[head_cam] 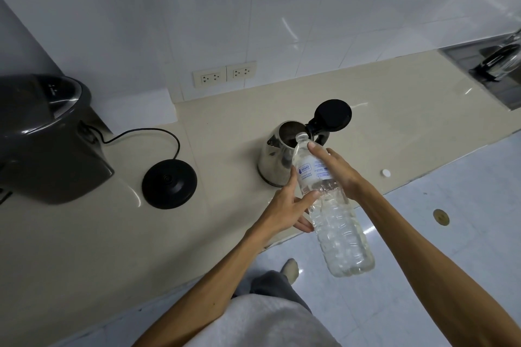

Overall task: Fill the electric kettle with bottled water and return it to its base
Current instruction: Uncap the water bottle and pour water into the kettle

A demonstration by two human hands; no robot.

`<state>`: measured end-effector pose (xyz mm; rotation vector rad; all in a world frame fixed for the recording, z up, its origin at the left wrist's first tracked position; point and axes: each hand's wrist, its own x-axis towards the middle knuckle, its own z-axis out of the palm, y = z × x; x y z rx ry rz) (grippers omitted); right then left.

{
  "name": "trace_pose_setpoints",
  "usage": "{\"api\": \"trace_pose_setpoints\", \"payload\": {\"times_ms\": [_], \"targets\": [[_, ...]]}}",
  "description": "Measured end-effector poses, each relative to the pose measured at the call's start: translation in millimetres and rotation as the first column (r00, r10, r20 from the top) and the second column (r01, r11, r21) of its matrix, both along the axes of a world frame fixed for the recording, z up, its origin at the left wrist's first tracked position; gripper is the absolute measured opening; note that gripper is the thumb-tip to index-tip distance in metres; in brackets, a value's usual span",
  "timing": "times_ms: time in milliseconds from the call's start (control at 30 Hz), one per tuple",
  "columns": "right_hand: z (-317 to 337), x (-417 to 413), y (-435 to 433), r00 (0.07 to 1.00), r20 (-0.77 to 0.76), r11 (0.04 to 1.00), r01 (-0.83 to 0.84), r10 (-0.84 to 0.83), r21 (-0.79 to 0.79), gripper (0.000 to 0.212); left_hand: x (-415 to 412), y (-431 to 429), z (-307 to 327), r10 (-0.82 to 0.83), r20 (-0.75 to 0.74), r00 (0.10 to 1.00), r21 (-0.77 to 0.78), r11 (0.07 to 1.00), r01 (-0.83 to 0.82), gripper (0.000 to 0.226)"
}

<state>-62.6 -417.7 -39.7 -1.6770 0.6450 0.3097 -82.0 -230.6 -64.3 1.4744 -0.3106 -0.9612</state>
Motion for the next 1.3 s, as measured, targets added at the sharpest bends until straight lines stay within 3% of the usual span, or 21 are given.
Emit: {"api": "trace_pose_setpoints", "payload": {"times_ms": [900,1033,1300], "targets": [[-5.7,2.9,-11.5,0.999,-0.015,0.998,-0.045,0.044,-0.037,0.078,-4.0,-9.9,0.4,0.028,-0.018,0.999,0.018,0.999,-0.027,0.093],[-7.4,3.8,-15.9,0.999,-0.017,0.999,-0.043,0.043,0.013,0.089,-5.0,-13.1,1.0,0.038,-0.037,0.999,0.028,0.999,-0.037,0.096],[-3.7,2.2,-15.8,0.998,-0.005,0.998,-0.056,0.056,0.008,0.078,-7.6,-15.7,-2.5,0.037,-0.019,0.999,0.029,0.999,-0.037,0.097]]}}
